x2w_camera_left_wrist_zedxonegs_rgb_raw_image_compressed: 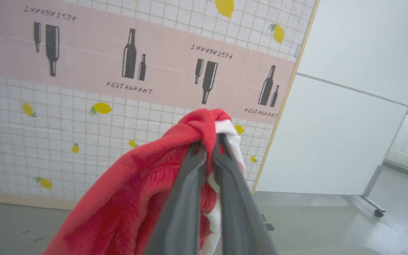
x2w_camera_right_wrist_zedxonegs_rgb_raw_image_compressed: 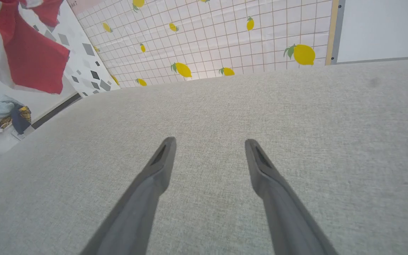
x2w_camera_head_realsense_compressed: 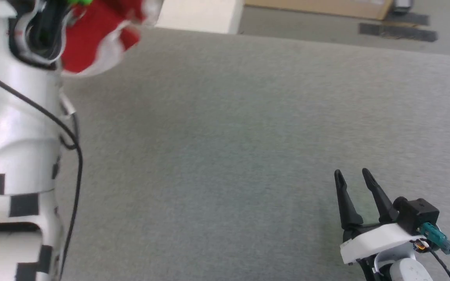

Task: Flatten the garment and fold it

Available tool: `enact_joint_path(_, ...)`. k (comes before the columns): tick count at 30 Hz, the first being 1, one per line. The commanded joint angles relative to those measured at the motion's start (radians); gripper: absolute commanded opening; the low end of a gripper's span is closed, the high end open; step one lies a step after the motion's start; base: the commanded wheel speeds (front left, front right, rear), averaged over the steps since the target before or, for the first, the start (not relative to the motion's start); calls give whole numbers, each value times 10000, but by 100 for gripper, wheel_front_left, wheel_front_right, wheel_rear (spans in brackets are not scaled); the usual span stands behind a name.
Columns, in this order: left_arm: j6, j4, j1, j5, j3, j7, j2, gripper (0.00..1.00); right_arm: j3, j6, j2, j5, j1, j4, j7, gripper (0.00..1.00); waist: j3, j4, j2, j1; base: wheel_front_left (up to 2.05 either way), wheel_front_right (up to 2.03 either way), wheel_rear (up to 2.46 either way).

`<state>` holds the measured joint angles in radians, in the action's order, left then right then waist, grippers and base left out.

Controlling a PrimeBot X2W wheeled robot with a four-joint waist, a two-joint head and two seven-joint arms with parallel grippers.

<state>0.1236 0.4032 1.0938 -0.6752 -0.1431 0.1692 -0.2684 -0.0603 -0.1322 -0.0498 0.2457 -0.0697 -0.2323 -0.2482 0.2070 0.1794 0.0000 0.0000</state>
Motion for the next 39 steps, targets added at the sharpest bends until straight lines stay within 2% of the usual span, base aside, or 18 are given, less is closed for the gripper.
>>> enact_joint_path(1, 68, -353, 129, -358, -148, 173, 210, 0, 13, 15, -4, 88, -125, -75, -91, 100, -674, -889, 0, 0, 0, 0, 0)
enact_joint_path(6, 69, -1601, -453, -1240, -585, 950, 589, 0, 132, 15, -4, 221, -137, -185, -127, 100, -784, -1585, 0, 0, 0, 0, 0)
enact_joint_path(9, 61, -1963, -1385, -1001, -1082, 1344, 399, 0, 229, 15, -4, 284, -61, -97, -131, 100, -809, -1899, 0, 0, 0, 0, 0)
enact_joint_path(11, -33, -2063, -2278, -1105, -1344, 1562, 510, 0, 273, 15, -4, 319, 18, -54, -132, 100, -814, -2063, 0, 0, 0, 0, 0)
enact_joint_path(15, -244, -1785, -4377, -972, -2264, 2219, 521, 0, 343, 15, -4, 339, 159, 34, -133, 100, -804, -2262, 0, 0, 0, 0, 0)
enact_joint_path(17, -332, -1395, -5192, -610, -2836, 2528, 355, 0, 357, 15, -4, 347, 193, 73, -134, 100, -783, -2306, 0, 0, 0, 0, 0)
enact_joint_path(20, -517, -800, -6200, -399, -3410, 2768, 410, 0, 365, 15, -4, 363, 213, 109, -134, 100, -779, -2332, 0, 0, 0, 0, 0)
enact_joint_path(24, -726, -269, -6969, -538, -3581, 2706, 675, 0, 352, 15, -4, 388, 192, 152, -134, 100, -754, -2246, 0, 0, 0, 0, 0)
enact_joint_path(25, -767, -255, -7058, -720, -3433, 2565, 790, 47, 364, 15, -4, 399, 191, 168, -134, 100, -754, -2194, 0, 0, 0, 0, 0)
enact_joint_path(26, -809, -290, -7073, -794, -3302, 2395, 828, 100, 378, 15, -4, 406, 202, 177, -134, 100, -765, -2142, 0, 0, 0, 0, 0)
enact_joint_path(30, -926, -713, -6982, -925, -2653, 1480, 739, 100, 360, 15, -4, 379, 303, 113, -135, 100, -899, -1902, 0, 0, 0, 0, 0)
enact_joint_path(34, -819, -1534, -7099, -962, -1858, 19, 528, 100, 324, 15, -4, 366, 315, 66, -135, 100, -1064, -1854, 0, 0, 0, 0, 0)
enact_joint_path(39, -993, -2285, -7712, 253, -1396, -2470, 34, 100, 270, 15, -4, 369, 325, 22, -135, 100, -1289, -1906, 0, 0, 0, 0, 0)
